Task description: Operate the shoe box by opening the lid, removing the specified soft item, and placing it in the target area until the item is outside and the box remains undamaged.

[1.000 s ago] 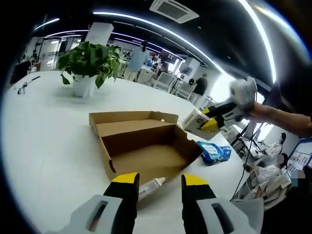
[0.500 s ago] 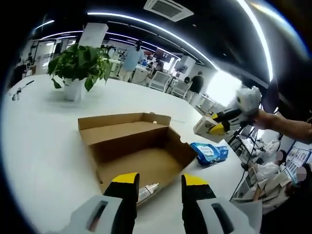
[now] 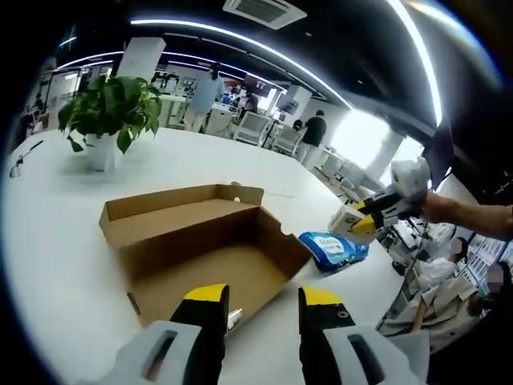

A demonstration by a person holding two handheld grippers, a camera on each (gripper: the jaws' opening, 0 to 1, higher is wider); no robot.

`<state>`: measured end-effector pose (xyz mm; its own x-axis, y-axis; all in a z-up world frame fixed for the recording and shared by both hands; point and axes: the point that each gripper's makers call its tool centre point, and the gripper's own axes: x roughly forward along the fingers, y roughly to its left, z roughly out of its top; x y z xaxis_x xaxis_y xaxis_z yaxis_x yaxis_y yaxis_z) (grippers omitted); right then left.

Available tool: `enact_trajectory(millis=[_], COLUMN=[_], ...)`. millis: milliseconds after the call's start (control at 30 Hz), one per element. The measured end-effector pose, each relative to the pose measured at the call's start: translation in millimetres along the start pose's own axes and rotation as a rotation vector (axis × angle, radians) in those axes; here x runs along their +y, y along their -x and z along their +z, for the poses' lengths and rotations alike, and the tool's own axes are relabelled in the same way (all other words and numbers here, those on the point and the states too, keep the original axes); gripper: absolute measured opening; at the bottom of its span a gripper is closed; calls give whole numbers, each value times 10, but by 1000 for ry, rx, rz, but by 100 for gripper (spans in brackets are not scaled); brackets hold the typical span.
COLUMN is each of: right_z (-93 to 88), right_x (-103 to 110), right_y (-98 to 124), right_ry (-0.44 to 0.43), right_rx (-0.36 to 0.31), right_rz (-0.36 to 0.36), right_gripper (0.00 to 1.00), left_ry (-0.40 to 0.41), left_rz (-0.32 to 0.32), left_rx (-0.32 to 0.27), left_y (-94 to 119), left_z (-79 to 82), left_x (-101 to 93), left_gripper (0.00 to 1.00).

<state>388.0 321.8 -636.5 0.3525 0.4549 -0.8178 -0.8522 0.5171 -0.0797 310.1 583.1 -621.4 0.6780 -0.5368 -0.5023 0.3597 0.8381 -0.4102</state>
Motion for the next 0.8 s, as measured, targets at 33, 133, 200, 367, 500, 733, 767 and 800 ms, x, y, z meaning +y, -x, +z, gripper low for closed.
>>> enact_trajectory(millis=[33, 133, 200, 367, 500, 733, 767, 800], right_z=[-58, -203, -305, -564, -776, -1094, -1132, -1191], right_x=[-9, -44, -68, -160, -229, -290, -303, -318], right_y=[15, 50, 85, 156, 248, 368, 379, 393], right_ry=[-5, -24, -44, -86, -124, -169, -177, -192], right_rx=[3, 10, 13, 28, 37, 42, 42, 44], right_rz=[-3, -10, -18, -39, -55, -74, -78, -84], right_gripper=[18, 18, 18, 18, 18, 18, 18, 18], left_ry=[-1, -5, -10, -20, -29, -44, -45, -45], left_rz=[-1, -7, -12, -23, -32, -39, -38, -38], left_rx=[1, 8, 13, 24, 33, 50, 51, 52], left_y=[-18, -69, -98, -170, -236, -333, -341, -354], left_z=[4, -1, -15, -9, -15, -24, -26, -23], left_x=[-18, -64, -131, -207, -301, -386, -391, -387], left_gripper=[35, 35, 35, 35, 35, 35, 35, 35])
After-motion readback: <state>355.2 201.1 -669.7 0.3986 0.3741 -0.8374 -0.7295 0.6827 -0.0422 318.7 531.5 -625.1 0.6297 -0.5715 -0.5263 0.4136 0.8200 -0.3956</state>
